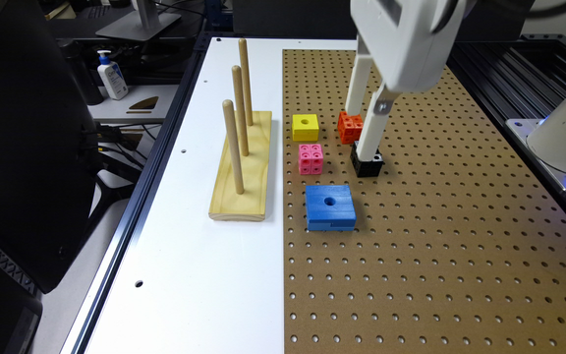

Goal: Pick up blue block.

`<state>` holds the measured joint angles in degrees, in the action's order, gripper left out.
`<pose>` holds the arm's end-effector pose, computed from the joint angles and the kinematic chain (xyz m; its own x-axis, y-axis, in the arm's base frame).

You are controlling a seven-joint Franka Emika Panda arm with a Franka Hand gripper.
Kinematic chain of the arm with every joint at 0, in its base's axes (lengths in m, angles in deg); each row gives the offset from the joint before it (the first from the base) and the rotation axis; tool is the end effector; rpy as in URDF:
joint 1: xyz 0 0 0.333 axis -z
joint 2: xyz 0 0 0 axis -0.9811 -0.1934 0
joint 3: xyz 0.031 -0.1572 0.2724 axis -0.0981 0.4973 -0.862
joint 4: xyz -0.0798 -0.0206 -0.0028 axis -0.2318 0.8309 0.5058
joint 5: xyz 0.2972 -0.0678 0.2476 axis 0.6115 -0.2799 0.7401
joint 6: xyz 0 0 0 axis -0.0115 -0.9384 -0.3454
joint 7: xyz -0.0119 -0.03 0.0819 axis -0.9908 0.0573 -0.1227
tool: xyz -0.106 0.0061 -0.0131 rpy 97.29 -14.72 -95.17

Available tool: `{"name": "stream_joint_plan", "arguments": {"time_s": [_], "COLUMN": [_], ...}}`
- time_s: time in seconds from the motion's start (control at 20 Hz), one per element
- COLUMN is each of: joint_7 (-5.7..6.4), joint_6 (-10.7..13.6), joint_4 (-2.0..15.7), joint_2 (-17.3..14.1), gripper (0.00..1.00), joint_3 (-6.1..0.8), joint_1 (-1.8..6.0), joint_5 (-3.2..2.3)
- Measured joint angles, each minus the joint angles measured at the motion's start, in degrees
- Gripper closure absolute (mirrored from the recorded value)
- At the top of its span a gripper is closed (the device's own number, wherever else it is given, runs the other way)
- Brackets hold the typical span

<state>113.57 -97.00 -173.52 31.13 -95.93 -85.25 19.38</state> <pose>0.4626 0.1338 0.3064 0.7219 -0.6920 0.0039 -0.6914 -0.7216 -0.0352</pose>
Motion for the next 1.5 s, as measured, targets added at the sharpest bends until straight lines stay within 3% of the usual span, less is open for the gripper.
{"name": "stream_joint_plan", "arguments": {"time_s": [0.45,0.8,1.05,1.5], "joint_7": [0.0,0.06,1.12,1.15], "joint_6": [-1.41,-5.96,-5.96,-5.96], "joint_4": [0.22,0.49,1.89,2.01], "joint_2": [-2.21,-6.79,-7.44,-7.5], "gripper": [0.0,0.0,0.0,0.0], "joint_3": [0.0,-0.17,-1.18,-1.2], "joint_1": [0.01,-0.03,-0.09,-0.04], "joint_5": [0.0,0.0,0.0,0.0]}}
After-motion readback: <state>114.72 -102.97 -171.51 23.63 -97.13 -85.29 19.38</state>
